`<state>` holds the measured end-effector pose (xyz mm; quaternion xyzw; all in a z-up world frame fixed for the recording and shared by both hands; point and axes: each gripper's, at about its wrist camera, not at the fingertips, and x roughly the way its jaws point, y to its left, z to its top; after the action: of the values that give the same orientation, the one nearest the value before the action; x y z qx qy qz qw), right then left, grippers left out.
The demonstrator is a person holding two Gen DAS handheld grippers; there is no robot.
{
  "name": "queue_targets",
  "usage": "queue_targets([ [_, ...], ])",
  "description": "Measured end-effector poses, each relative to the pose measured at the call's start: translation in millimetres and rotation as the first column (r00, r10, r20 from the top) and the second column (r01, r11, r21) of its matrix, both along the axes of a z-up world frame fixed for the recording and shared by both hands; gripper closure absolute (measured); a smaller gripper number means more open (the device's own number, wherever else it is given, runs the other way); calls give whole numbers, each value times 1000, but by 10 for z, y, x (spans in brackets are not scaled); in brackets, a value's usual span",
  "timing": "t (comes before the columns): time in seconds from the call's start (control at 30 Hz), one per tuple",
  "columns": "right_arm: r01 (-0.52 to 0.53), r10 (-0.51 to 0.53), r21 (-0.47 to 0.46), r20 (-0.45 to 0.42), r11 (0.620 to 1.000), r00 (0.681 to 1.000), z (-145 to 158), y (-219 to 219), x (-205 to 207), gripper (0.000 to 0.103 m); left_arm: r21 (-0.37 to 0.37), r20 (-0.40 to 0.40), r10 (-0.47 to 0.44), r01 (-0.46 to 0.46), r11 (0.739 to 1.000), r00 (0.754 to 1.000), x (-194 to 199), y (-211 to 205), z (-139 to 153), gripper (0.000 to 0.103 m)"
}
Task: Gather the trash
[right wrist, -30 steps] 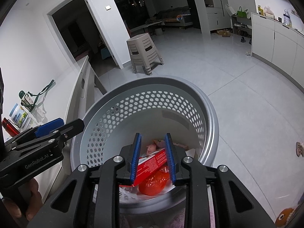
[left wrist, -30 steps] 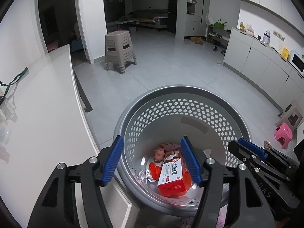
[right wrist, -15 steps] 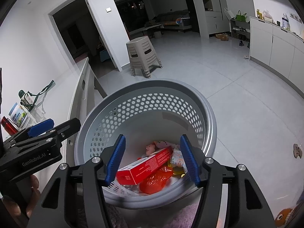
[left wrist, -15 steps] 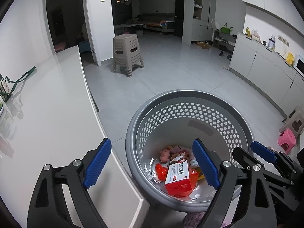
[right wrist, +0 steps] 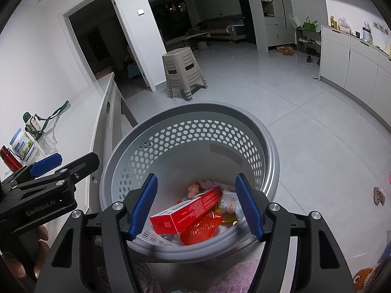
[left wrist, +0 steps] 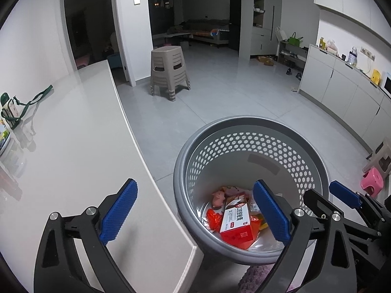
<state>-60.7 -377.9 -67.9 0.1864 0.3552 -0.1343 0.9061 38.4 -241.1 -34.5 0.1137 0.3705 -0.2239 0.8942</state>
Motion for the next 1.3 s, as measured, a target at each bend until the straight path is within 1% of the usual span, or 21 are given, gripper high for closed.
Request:
queue_targets([
  [0.13, -1, 1, 2, -17, 1000, 1000, -13, 4, 10, 33, -12, -7, 13, -13, 1000, 1000, -11, 48, 16, 7],
  [0.23, -2, 2, 5, -28, 1000, 1000, -24, 2, 14, 33, -24, -4, 26, -26, 999, 1000, -16, 86, 29, 7],
  [0.33, -2, 2, 6, -30, 1000, 1000, -31, 15, 17, 32, -15, -8, 23, -24, 1000, 1000, -21, 92, 24, 7],
  [0.57, -6, 6, 2, -31, 1000, 1000, -21, 36, 22, 32, -8, -9, 12, -12, 1000, 1000, -44, 81, 31, 7],
  [0.9, -1, 1, 5, -22, 1000, 1000, -25, 35, -14, 32, -1, -4, 22, -22, 1000, 1000, -43, 82, 20, 7],
  [1.3, -1, 1, 6, -22, 1000, 1000, -25, 37, -18, 32, 7, -17, 25, -25, 1000, 1000, -1, 43, -12, 7],
])
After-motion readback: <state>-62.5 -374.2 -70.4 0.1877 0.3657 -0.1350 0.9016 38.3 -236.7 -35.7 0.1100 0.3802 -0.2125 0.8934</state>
